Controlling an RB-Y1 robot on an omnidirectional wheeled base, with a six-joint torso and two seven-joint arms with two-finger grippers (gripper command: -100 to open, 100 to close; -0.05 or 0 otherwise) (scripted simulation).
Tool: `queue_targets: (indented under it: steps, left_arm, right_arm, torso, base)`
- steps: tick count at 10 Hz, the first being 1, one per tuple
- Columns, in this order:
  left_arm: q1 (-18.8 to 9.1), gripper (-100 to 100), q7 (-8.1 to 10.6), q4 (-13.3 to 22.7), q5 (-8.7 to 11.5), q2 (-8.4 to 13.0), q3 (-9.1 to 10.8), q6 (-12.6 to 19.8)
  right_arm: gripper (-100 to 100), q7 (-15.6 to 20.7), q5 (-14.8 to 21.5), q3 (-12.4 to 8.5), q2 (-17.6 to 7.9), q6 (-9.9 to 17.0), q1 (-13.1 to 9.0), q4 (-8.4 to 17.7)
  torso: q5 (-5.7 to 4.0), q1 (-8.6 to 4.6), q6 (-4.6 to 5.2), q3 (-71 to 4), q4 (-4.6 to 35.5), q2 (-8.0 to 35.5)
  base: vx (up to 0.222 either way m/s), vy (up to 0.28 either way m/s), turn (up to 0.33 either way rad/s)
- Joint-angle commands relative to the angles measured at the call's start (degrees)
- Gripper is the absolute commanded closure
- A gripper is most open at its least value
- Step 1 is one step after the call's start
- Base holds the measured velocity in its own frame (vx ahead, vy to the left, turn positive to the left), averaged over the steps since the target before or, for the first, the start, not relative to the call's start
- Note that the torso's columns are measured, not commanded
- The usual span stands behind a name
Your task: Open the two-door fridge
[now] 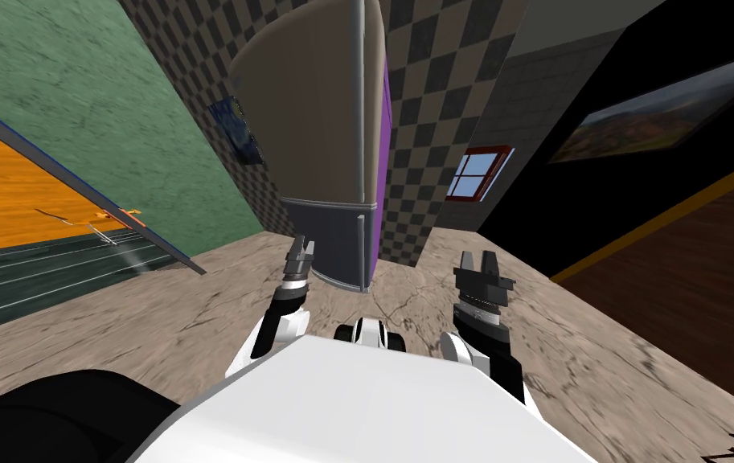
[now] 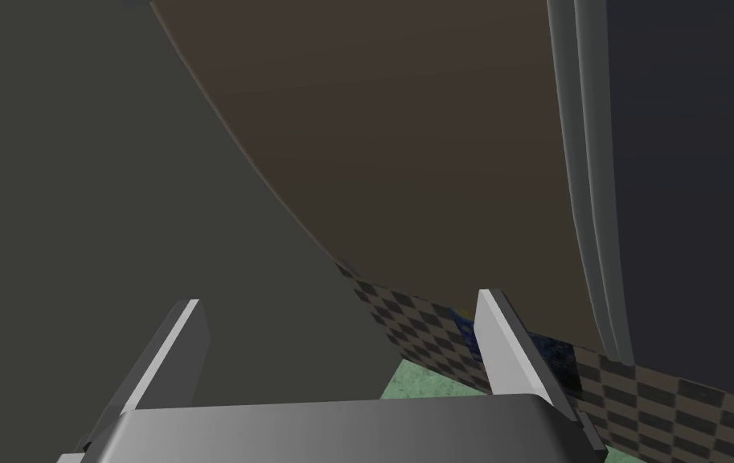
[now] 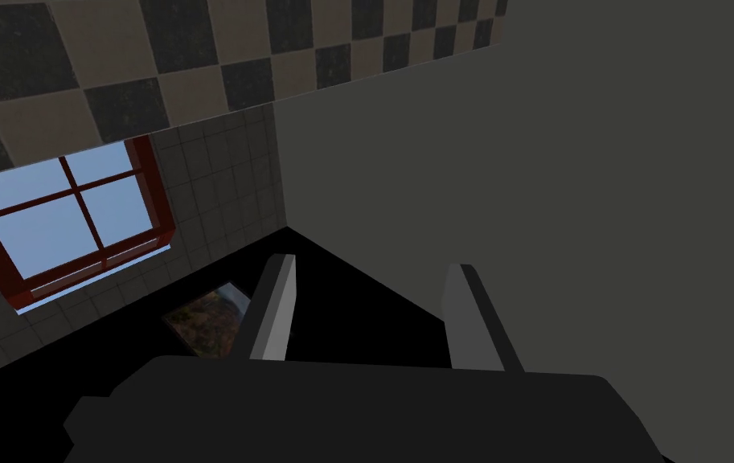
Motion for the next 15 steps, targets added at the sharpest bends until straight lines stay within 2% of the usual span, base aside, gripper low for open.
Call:
queue_targets:
  steps: [1,3,4,6,7,9,10,12,13,14,15]
  left_arm:
    - [-0.44,-100,1.16,1.27,0.46,3.4,0.17,0.02]
    - [-1.03,-100,2.94,3.01,1.18,7.3,0.33,0.14]
    - [-1.03,-100,2.94,3.01,1.18,7.92,0.33,0.14]
    - [-1.68,-100,5.02,4.93,2.02,11.94,0.53,0.25]
    - [-1.68,-100,5.02,4.93,2.02,12.57,0.53,0.25]
    - [-2.39,-100,7.35,6.97,2.97,16.61,0.75,0.34]
    - [-2.39,-100,7.35,6.97,2.97,17.38,0.75,0.34]
    - [-3.15,-100,9.88,9.13,4.0,21.17,0.98,0.43]
    - [-3.15,-100,9.88,9.13,4.0,22.37,0.98,0.43]
    - [-3.55,-100,11.2,10.26,4.54,24.36,1.11,0.48]
    - [-3.55,-100,11.2,10.26,4.54,24.94,1.11,0.48]
  right_arm:
    - [0,0.0,0.0,0.0,0.0,0.0,0.0,0.0]
    - [0,0.0,0.0,0.0,0.0,0.0,0.0,0.0]
    - [0,0.0,0.0,0.0,0.0,0.0,0.0,0.0]
    - [0,0.0,0.0,0.0,0.0,0.0,0.0,0.0]
    - [0,0.0,0.0,0.0,0.0,0.0,0.01,0.0]
    - [0,0.0,0.0,0.0,0.0,0.0,0.0,0.0]
    - [0,0.0,0.0,0.0,0.01,0.0,0.01,0.0]
    - [0,0.0,0.0,0.0,0.01,0.0,0.0,0.0]
    - [0,0.0,0.0,0.01,0.01,0.0,0.01,0.0]
    - [0,0.0,0.0,0.0,0.0,0.0,0.0,0.0]
    - [0,0.0,0.0,0.0,0.0,0.0,0.0,0.0]
  torso:
    - [-0.02,-0.08,0.0,-0.04,-0.01,-0.06]
    - [0.0,-0.01,0.0,0.01,0.01,0.03]
    - [-0.03,-0.09,0.0,-0.01,0.0,-0.01]
    - [-0.02,-0.05,0.0,-0.02,0.0,-0.02]
    - [-0.01,-0.03,0.0,-0.06,-0.02,-0.09]
    - [0.02,0.05,0.0,0.01,0.01,0.03]
    - [-0.03,-0.13,-0.01,-0.01,0.0,-0.02]
    - [-0.01,-0.04,-0.01,0.01,0.01,0.03]
    - [-0.03,-0.1,0.0,-0.05,-0.02,-0.09]
    - [0.0,0.06,0.03,-0.04,-0.01,-0.04]
    - [0.03,0.08,-0.01,0.01,0.01,0.02]
  base:
    - [0.056,-0.066,0.045]
    - [0.053,-0.082,0.077]
    - [0.054,-0.097,0.056]
    - [0.076,-0.106,0.103]
    - [0.066,-0.082,0.051]
    - [0.072,-0.106,0.116]
    - [0.064,-0.121,0.058]
    - [0.078,-0.138,0.135]
    - [0.081,-0.115,0.043]
    - [0.068,-0.105,0.08]
    - [0.051,-0.09,0.053]
